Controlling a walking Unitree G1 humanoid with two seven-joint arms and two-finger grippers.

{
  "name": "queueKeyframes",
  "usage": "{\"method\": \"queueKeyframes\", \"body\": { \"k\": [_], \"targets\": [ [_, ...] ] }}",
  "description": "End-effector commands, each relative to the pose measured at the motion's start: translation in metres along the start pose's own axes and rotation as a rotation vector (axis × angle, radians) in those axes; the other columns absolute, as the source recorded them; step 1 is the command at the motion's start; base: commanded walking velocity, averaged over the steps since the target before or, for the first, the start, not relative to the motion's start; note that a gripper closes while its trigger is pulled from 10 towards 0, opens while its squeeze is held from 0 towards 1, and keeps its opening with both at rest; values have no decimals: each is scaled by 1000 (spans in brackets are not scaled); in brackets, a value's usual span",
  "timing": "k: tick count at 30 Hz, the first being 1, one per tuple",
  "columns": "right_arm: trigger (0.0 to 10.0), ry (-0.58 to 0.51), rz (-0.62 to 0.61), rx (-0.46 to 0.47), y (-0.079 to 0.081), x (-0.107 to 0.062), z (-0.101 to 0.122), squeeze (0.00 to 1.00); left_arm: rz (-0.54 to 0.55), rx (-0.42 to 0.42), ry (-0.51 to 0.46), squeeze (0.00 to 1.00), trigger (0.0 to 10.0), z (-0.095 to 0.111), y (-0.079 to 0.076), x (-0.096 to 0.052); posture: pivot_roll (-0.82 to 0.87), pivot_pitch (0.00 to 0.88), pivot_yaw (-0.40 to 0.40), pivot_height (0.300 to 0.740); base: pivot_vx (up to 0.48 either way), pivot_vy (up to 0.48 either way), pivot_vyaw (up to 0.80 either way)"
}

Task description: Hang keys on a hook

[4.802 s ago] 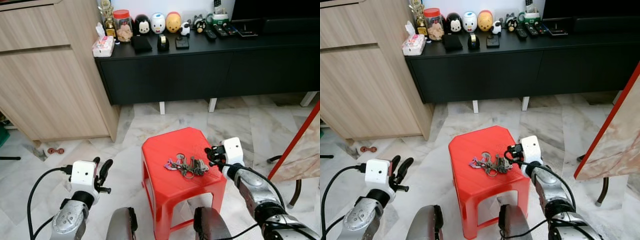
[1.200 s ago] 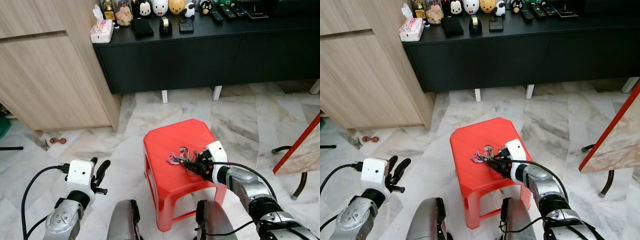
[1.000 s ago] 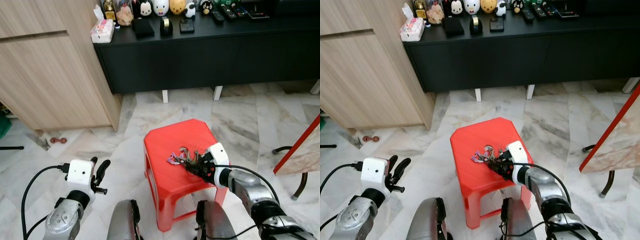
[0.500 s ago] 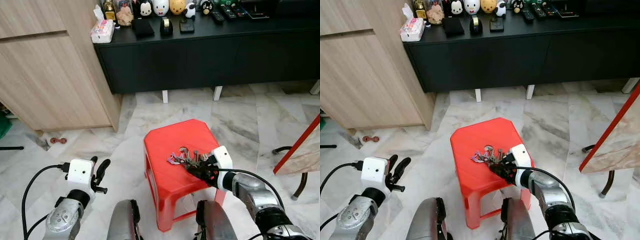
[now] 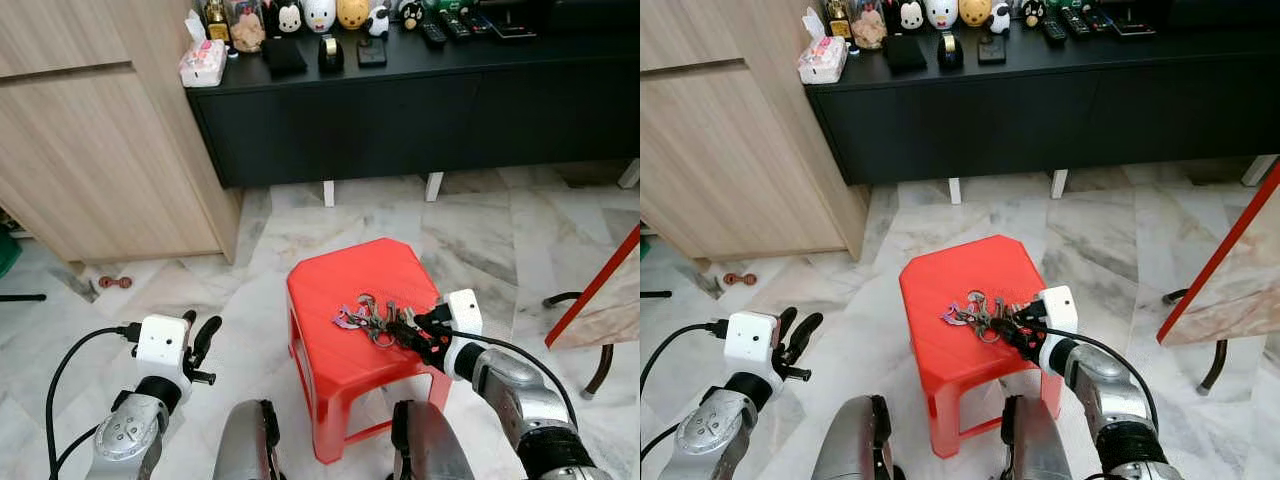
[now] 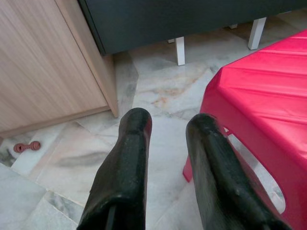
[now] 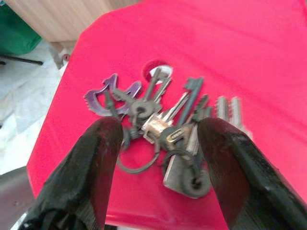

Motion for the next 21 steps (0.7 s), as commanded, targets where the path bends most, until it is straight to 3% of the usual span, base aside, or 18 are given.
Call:
{"method": "queueKeyframes", "body": {
  "k": [1,5,11,14,21],
  "targets": [
    [10000,22,8,-79,6,0,-4,0,5,17,8,0,10000,-2,3,-1,64,79,52,580,0,0,0],
    [10000,55,18,-142,9,0,-9,0,6,16,7,0,10000,-2,3,0,59,78,50,580,0,0,0],
    [10000,93,-25,-136,5,1,-16,0,8,12,6,0,10000,-3,3,0,59,76,47,580,0,0,0],
    [10000,117,-67,-225,1,3,-18,0,10,11,5,0,10000,-3,2,0,58,77,44,580,0,0,0],
    [10000,144,-55,-305,6,6,-22,0,9,8,7,0,10000,-4,1,-1,55,78,41,580,0,0,0]
  ]
}}
Point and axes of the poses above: a point about 5 cm out from each wrist's last joint towards the gripper, its own x axis pointing out of the wrist towards the gripper, its own z axis along the axis of the wrist's last joint, y = z × x, the point moved 3 cm from there along x, pointing out of the wrist towards the gripper, and after that the axes turned 11 degrees about -x, right-handed, at the moved point
